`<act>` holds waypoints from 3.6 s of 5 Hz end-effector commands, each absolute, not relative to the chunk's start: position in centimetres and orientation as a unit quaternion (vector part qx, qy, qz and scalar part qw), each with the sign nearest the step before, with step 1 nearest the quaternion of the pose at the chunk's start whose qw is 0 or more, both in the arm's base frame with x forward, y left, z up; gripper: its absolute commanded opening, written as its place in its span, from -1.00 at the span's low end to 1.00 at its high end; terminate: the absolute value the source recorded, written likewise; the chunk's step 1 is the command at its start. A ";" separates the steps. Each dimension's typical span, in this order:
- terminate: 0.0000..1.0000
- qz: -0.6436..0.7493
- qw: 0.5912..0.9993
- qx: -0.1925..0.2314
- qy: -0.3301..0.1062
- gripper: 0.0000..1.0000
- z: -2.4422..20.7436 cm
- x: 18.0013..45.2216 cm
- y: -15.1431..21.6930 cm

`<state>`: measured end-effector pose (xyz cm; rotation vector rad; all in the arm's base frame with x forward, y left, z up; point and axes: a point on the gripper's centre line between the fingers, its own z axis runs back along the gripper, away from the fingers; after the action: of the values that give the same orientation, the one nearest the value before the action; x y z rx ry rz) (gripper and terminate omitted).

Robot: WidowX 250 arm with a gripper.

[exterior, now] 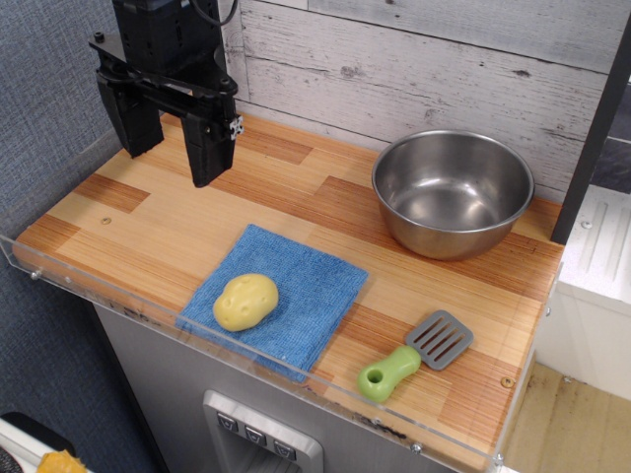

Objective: Place the pot on the far edge of the table.

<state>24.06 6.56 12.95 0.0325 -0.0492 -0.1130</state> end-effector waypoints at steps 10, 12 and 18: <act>-1.00 0.002 0.994 -0.001 -0.107 1.00 6.9 36.3 -2.1; -1.00 -0.008 0.996 0.029 -0.087 -1.00 5.2 35.5 -2.5; -1.00 -0.034 0.983 -0.060 -0.169 -1.00 15.3 27.7 1.0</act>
<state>26.89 1.19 14.01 -0.1325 -0.2863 -0.0525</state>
